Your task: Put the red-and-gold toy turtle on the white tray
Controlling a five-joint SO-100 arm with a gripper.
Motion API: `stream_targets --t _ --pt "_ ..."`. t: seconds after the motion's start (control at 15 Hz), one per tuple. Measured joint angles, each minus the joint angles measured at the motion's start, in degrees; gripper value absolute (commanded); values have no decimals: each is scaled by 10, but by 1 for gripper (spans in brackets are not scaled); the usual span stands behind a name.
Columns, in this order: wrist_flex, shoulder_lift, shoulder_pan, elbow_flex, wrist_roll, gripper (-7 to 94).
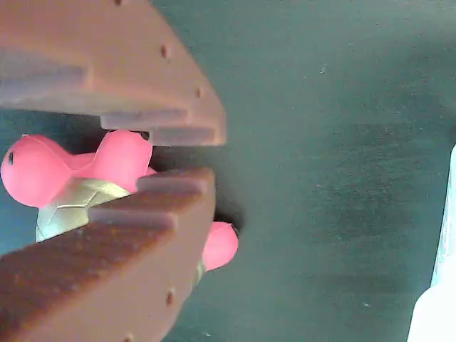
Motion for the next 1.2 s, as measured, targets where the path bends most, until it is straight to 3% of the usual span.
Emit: stream_targets --t 0.47,0.73,1.2 --pt "0 -2 -12 0 -8 0" --pt "-25 -111 -11 -40 60 0" --pt "-18 -519 67 -337 229 0"
